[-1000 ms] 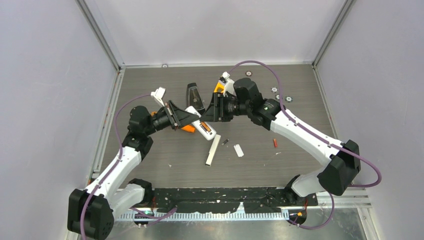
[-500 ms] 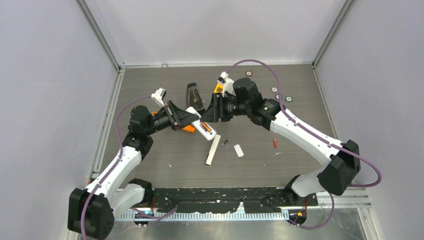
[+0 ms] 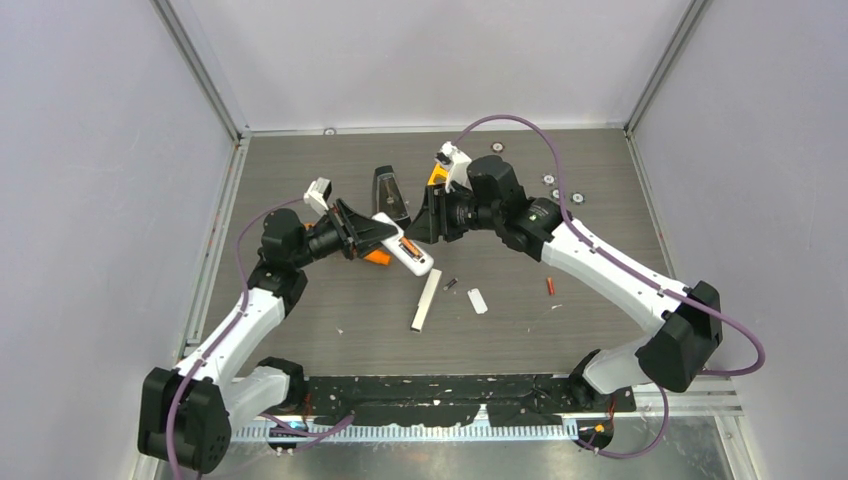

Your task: Load the batteries into the remote control

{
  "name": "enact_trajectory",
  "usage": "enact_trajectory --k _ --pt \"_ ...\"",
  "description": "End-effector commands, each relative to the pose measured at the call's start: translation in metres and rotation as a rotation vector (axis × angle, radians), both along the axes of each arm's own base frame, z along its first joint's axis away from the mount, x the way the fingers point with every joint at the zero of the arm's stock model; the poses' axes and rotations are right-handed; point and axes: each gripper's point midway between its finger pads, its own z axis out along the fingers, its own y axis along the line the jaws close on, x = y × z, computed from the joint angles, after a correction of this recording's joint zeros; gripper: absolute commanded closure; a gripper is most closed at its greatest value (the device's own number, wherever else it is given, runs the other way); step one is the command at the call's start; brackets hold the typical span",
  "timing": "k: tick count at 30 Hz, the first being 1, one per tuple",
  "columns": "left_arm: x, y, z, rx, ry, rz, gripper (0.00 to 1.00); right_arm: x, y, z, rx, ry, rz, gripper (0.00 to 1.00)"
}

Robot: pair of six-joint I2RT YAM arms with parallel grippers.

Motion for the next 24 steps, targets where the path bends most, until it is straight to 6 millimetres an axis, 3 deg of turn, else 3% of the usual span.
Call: enact_trajectory --k 1,6,10,19,24 --pt "-0.002 0.001 0.064 -0.120 -0.169 -0.004 1.00 -0.010 -0.009 -0.026 -0.125 -0.031 0.022 0.52" --pt "-0.002 0.001 0.063 -0.118 -0.171 -0.008 1.00 -0.010 -0.007 -0.026 -0.142 -0.062 0.024 0.52" --pt "-0.004 0.000 0.059 -0.090 -0.191 -0.018 1.00 -0.005 -0.010 -0.015 -0.128 -0.089 -0.021 0.50" --pt "-0.007 0.003 0.056 0.011 -0.274 -0.003 1.00 0.004 -0.014 0.029 -0.024 -0.088 -0.132 0.31" --pt "-0.007 0.003 0.058 0.005 -0.292 -0.003 1.00 -0.005 -0.007 0.046 0.067 -0.038 -0.097 0.19"
